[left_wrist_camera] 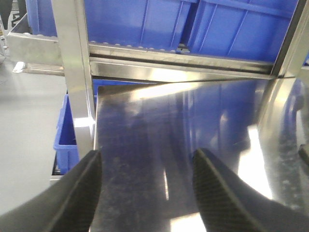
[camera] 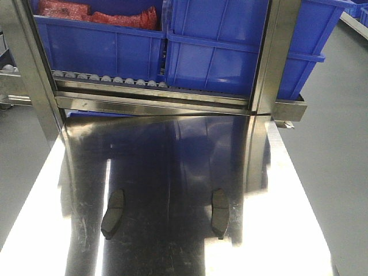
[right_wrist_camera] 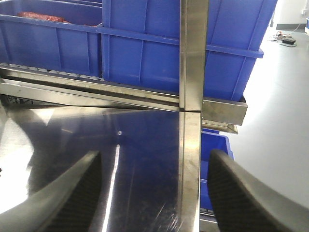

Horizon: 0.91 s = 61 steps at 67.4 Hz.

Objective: Move and align brake pads A on conveyor

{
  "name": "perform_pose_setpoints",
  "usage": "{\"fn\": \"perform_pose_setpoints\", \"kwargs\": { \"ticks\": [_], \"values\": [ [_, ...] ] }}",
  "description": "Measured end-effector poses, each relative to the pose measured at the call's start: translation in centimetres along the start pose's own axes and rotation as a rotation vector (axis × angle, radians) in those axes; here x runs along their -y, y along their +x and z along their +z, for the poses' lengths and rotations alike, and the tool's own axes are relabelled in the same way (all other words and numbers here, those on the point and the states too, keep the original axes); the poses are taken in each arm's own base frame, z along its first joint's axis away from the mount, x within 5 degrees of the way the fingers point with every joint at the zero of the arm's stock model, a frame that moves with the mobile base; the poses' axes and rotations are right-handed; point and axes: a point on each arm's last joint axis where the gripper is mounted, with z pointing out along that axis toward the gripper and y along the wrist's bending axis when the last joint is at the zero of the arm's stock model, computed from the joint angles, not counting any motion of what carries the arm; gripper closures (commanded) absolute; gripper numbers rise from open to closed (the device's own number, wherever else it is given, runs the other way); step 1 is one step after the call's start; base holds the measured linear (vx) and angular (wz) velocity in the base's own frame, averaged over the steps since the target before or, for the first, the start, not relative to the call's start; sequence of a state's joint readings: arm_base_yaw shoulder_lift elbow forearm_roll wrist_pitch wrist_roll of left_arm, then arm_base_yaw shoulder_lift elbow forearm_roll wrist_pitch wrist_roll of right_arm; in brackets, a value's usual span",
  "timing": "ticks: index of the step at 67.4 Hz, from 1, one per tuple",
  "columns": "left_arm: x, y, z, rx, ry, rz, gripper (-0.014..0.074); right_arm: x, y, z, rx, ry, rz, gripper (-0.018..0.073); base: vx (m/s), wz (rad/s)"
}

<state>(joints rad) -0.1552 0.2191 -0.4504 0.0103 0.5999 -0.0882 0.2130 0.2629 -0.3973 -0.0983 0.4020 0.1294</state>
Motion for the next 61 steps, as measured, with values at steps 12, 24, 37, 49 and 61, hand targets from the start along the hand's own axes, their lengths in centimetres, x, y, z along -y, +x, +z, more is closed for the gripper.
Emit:
{"fn": "perform_pose_setpoints", "kwargs": {
  "ticks": [12,24,37,49,61],
  "values": [
    [0.4,0.0,0.0,-0.001,0.039,-0.058,0.0202,0.0,0.0,0.0,0.0,0.0,0.0,0.011,0.0,0.0],
    [0.3,-0.4,0.8,-0.062,0.028,-0.051,0.0202,0.0,0.0,0.0,0.0,0.0,0.0,0.011,0.0,0.0],
    [0.1,-1.3,4.6,-0.392,-0.037,0.004,0.0202,0.0,0.0,0.0,0.0,0.0,0.0,0.011,0.0,0.0],
    [0.1,-2.0,8.7,-0.599,-0.061,0.018,0.0202,0.0,0.0,0.0,0.0,0.0,0.0,0.011,0.0,0.0],
    [0.1,-1.7,12.9,-0.766,-0.074,0.02,0.0202,0.0,0.0,0.0,0.0,0.0,0.0,0.011,0.0,0.0]
  ]
}}
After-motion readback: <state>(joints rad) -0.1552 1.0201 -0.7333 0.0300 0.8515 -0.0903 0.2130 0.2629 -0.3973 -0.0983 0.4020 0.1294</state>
